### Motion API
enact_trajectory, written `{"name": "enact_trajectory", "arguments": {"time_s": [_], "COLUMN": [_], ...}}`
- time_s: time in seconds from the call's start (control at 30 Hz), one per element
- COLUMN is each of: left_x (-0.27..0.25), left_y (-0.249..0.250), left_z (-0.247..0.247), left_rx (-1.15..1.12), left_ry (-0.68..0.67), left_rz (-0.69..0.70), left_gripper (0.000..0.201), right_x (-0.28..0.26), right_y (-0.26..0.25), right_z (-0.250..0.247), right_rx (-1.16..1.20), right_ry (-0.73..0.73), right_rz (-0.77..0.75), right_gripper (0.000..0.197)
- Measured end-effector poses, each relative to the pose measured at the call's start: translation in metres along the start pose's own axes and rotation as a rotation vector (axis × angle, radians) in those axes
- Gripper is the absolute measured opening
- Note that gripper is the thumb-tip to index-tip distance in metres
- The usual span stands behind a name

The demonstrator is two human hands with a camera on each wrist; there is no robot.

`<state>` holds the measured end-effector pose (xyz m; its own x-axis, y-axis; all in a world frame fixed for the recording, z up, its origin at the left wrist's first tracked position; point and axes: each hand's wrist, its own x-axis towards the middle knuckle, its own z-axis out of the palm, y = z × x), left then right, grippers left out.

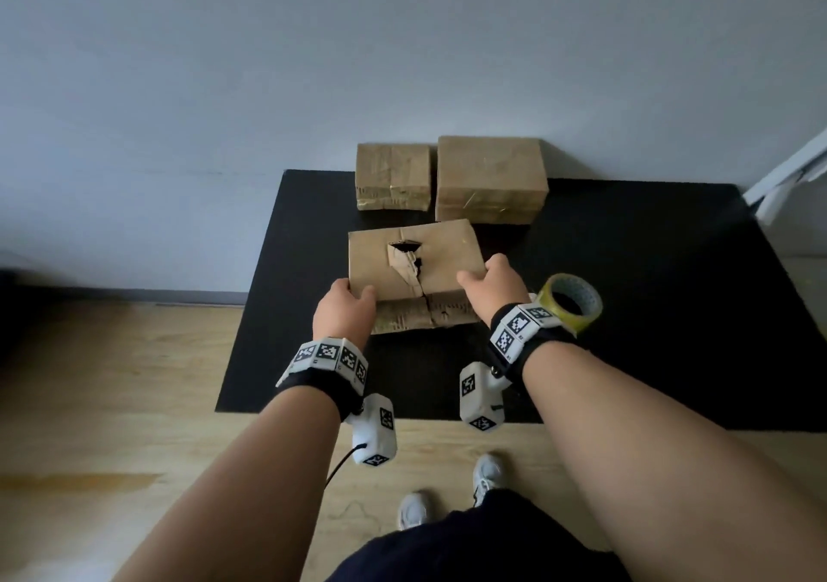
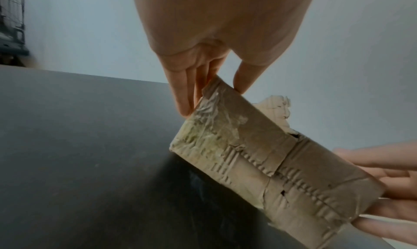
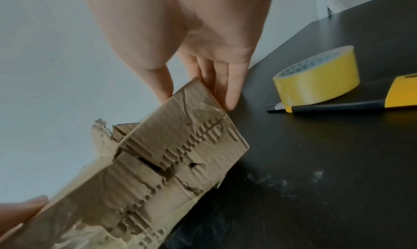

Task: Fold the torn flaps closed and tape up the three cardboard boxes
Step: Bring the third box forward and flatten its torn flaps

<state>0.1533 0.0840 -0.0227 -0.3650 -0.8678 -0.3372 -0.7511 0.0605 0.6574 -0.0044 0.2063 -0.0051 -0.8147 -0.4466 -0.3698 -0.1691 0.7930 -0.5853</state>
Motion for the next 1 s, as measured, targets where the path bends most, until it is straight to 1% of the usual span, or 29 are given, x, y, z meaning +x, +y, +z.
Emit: {"name": "enact_trajectory", "arguments": {"time_s": [0.07, 0.17, 0.23, 0.27, 0.33, 0.4, 0.47, 0.53, 0.57, 0.63, 0.8, 0.93, 1.0], "left_x": [-0.003, -0.005, -0.006, -0.006, -0.006, -0.006, -0.005, -0.007, -0.007, -0.008, -0.007, -0.007, -0.008], "left_y": [-0.01, -0.017, -0.016, -0.015, -0.009, -0.002, 0.002, -0.001, -0.003, -0.008, -0.008, -0.007, -0.007], "left_z": [0.005, 0.011, 0.013, 0.015, 0.018, 0.023, 0.031, 0.039, 0.041, 0.044, 0.046, 0.042, 0.042], "left_rx": [0.019, 0.061, 0.063, 0.075, 0.155, 0.263, 0.381, 0.464, 0.48, 0.514, 0.663, 0.658, 0.642], "left_ry": [-0.016, -0.03, -0.011, 0.015, 0.095, 0.136, 0.115, 0.077, 0.058, 0.036, 0.045, 0.047, 0.048], "left_rz": [-0.029, -0.033, -0.017, 0.014, 0.13, 0.27, 0.416, 0.505, 0.509, 0.502, 0.522, 0.53, 0.517], "left_gripper": [0.034, 0.039, 0.045, 0.05, 0.057, 0.058, 0.057, 0.055, 0.054, 0.053, 0.057, 0.057, 0.057], "right_x": [0.004, 0.01, 0.012, 0.013, 0.013, 0.013, 0.014, 0.015, 0.015, 0.017, 0.02, 0.019, 0.019], "right_y": [0.003, 0.006, 0.008, 0.01, 0.012, 0.012, 0.01, 0.012, 0.013, 0.014, 0.005, -0.007, -0.012], "right_z": [0.005, 0.008, 0.009, 0.01, 0.01, 0.011, 0.014, 0.019, 0.022, 0.025, 0.024, 0.027, 0.03], "right_rx": [-0.047, -0.126, -0.152, -0.166, -0.239, -0.31, -0.356, -0.406, -0.421, -0.424, -0.434, -0.464, -0.47], "right_ry": [-0.029, -0.064, -0.051, -0.02, 0.061, 0.11, 0.053, -0.06, -0.097, -0.112, -0.048, 0.018, 0.045], "right_rz": [0.008, 0.038, 0.032, -0.006, -0.155, -0.362, -0.533, -0.617, -0.622, -0.601, -0.58, -0.552, -0.531], "right_gripper": [0.041, 0.04, 0.042, 0.045, 0.051, 0.051, 0.05, 0.051, 0.051, 0.05, 0.047, 0.032, 0.028]}}
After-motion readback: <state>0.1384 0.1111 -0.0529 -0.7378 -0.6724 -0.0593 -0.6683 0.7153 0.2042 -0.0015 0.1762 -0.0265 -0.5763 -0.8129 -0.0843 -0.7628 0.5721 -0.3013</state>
